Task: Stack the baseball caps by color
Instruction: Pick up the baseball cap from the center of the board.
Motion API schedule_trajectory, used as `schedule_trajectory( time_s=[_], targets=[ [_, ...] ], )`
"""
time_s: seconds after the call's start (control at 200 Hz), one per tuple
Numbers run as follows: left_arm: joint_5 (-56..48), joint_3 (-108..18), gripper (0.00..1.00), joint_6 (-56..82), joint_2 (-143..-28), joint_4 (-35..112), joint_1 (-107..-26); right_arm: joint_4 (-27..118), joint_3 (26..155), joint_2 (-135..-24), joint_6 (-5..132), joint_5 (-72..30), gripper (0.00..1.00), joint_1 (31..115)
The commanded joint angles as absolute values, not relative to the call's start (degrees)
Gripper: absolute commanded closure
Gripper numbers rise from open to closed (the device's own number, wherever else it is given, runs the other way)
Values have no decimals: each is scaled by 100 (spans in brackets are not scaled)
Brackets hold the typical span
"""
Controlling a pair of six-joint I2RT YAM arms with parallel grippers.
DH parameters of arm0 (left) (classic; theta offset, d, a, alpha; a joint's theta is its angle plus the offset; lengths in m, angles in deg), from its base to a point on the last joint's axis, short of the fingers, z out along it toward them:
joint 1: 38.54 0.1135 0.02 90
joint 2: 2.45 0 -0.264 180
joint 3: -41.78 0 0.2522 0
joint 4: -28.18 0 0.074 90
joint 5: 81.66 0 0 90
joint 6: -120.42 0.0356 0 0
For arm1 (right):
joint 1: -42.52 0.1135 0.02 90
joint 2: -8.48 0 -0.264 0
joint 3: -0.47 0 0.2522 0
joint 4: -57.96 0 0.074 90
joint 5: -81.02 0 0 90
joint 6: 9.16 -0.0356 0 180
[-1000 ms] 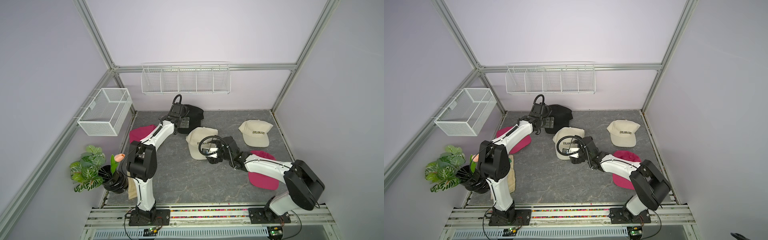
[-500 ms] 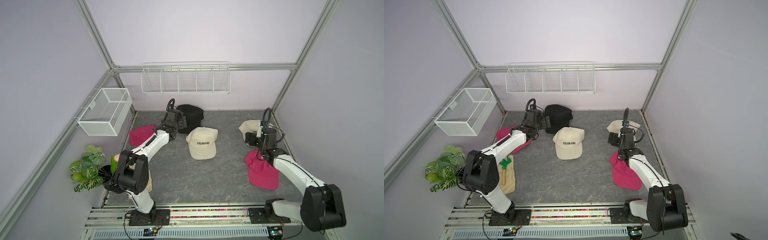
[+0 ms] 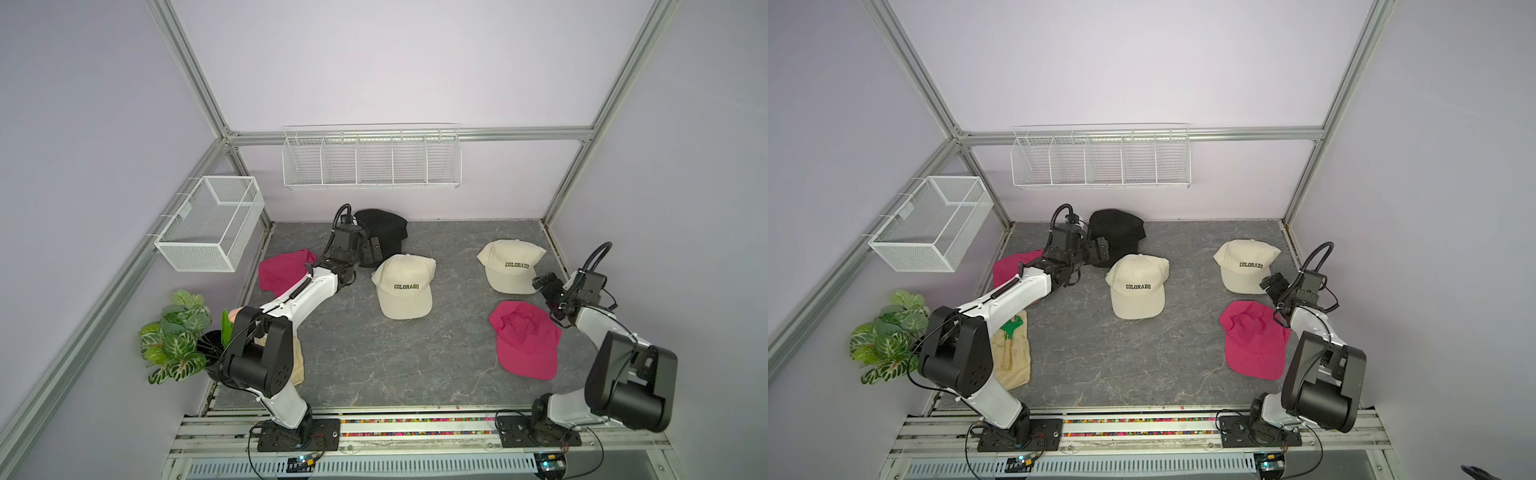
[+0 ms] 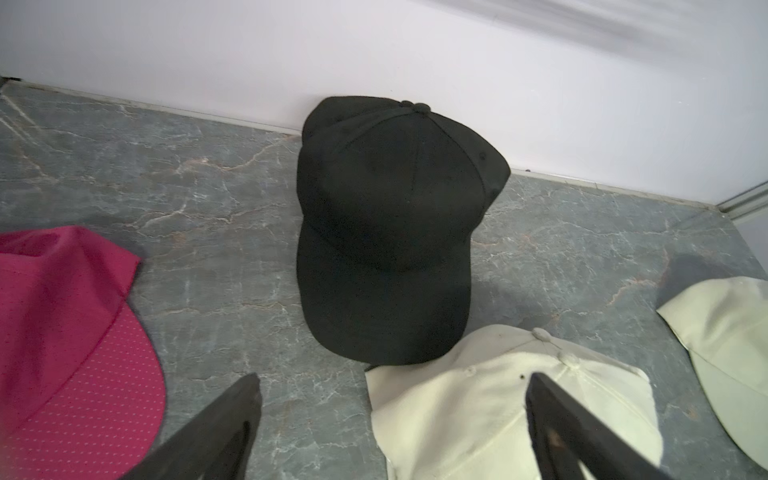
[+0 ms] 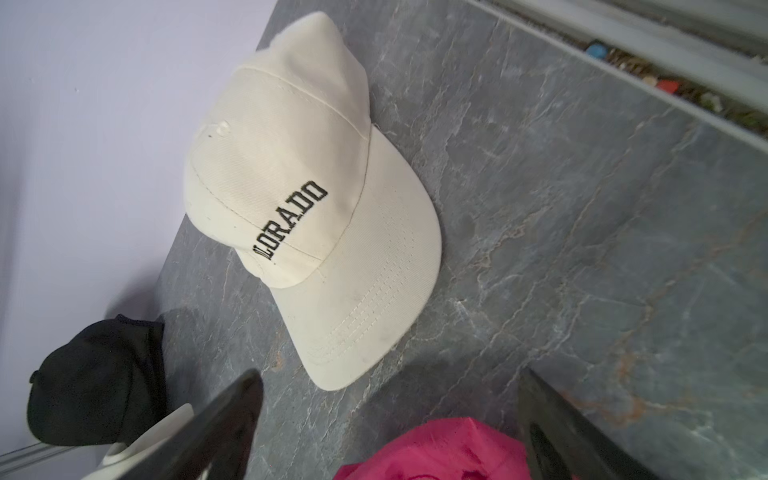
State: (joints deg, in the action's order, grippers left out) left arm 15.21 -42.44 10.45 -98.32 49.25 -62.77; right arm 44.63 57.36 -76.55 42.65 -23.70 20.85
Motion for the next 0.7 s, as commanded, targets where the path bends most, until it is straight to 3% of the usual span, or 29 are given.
schedule_trajectory(
  time_s=[0.0,0.125,0.4,0.7],
  targets=[
    [1371,-4181,1,914,-9690,4900,-6360,4473,5965,-8000,4085,-2821,7,2074],
    [1431,-4168,1,914,-9710,4932,-6363,4642,5958,-8299,4056,-2809,22,2107],
    [1405,-4194,1,937,-9809,4968,-6359,5405,5858,-8820,3544,-2889,30,2229],
    [1407,-4198,1,938,-9859,5011,-6359,8288,5105,-9632,1612,-2486,43,2595]
  ],
)
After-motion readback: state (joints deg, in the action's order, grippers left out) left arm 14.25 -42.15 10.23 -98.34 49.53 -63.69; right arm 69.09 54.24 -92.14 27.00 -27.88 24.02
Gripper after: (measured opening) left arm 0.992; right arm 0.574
